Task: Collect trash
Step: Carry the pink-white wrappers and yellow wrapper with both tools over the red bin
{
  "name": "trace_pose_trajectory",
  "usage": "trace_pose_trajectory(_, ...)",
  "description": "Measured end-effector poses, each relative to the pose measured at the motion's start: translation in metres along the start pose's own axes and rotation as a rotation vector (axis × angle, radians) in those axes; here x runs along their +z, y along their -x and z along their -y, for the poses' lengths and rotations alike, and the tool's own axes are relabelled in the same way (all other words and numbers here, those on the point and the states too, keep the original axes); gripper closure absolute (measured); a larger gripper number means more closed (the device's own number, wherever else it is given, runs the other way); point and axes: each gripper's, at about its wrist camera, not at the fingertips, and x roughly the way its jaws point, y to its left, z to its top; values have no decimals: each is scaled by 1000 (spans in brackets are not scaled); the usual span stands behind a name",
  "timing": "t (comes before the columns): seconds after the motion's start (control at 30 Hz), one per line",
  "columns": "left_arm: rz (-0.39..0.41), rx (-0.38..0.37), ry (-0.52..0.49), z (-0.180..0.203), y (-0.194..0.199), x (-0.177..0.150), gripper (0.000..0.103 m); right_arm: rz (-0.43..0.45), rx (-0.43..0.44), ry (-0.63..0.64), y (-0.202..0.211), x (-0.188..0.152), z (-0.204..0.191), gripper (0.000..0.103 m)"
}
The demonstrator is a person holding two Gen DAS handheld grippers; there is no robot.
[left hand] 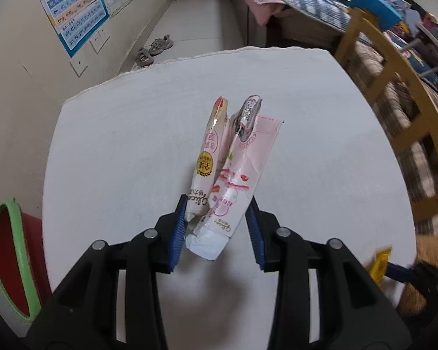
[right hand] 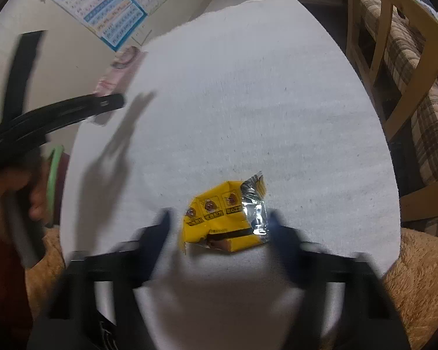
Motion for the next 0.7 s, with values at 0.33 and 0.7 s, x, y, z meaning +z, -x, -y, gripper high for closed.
trace_pose_trajectory(0.33,91,23,141,-25,81,-54,65,29,-8,96,8,-3,-30,69)
trace_pose_trajectory(0.7,157,73,238,-64,119,-86,65,45,34,246,15,7,-91,69)
